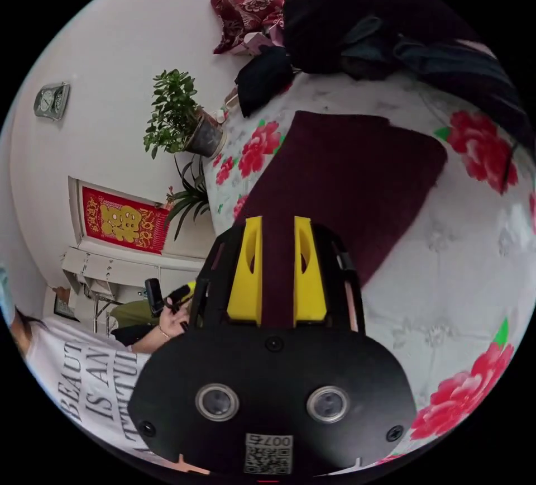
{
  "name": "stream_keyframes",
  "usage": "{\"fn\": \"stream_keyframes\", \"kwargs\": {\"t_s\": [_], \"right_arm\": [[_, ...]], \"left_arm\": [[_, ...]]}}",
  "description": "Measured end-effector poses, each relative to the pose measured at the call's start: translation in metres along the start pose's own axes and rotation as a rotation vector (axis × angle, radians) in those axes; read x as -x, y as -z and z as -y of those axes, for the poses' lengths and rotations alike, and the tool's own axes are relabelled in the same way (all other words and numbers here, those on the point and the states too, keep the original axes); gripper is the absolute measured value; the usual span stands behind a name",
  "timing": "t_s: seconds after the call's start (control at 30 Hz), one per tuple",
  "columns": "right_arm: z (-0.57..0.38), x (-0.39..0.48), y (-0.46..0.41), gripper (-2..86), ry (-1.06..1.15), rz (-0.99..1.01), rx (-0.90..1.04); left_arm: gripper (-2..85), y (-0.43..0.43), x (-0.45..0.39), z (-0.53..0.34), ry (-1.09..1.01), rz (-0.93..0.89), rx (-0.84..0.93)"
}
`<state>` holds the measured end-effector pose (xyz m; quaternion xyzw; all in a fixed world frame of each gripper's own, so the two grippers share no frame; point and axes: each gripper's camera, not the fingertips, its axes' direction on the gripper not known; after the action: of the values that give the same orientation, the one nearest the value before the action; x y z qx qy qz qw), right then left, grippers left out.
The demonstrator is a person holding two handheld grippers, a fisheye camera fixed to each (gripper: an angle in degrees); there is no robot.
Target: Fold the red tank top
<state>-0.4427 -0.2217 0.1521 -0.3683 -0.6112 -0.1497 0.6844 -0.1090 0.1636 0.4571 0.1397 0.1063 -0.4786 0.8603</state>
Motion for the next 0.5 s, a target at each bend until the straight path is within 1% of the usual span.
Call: {"fn": "stream_keyframes", "kwargs": {"t_s": [0.07,0.1,0.17,0.23,0.3,0.37,0.4,0.43,0.47,0.5], "right_arm": [[-0.064,-0.027,0.028,6.9,-0.071,-0.01,0.006],[-0.079,-0.033,0.033,7.2,-0.093,-0.006,0.016],[-0.132,-0.05,0.043,8.3,-0.188,0.032,0.054],[-0.159,-0.052,0.04,8.9,-0.227,0.11,0.078],[-0.173,-0.049,0.03,9.5,-0.237,0.171,0.098],[-0.176,-0.045,0.007,9.8,-0.24,0.216,0.141],[-0.175,-0.045,0.0,9.9,-0.241,0.227,0.15],[-0.171,-0.043,-0.014,9.7,-0.24,0.253,0.17],[-0.166,-0.043,-0.028,9.3,-0.242,0.261,0.206],[-0.163,-0.044,-0.032,9.1,-0.248,0.262,0.212]], "left_arm": [[11.2,0.004,0.006,0.01,-0.012,-0.012,-0.006],[11.7,0.004,0.007,0.013,-0.022,-0.02,0.0],[14.8,-0.006,0.004,0.032,-0.085,-0.077,0.056],[16.3,-0.017,-0.005,0.047,-0.166,-0.104,0.115],[16.9,-0.032,-0.014,0.06,-0.253,-0.087,0.184],[16.8,-0.067,-0.022,0.071,-0.331,-0.042,0.351],[16.6,-0.078,-0.023,0.072,-0.34,-0.028,0.401],[12.9,-0.094,-0.027,0.075,-0.352,0.053,0.459],[10.0,-0.1,-0.036,0.078,-0.415,0.139,0.47],[9.0,-0.104,-0.039,0.08,-0.432,0.163,0.498]]}}
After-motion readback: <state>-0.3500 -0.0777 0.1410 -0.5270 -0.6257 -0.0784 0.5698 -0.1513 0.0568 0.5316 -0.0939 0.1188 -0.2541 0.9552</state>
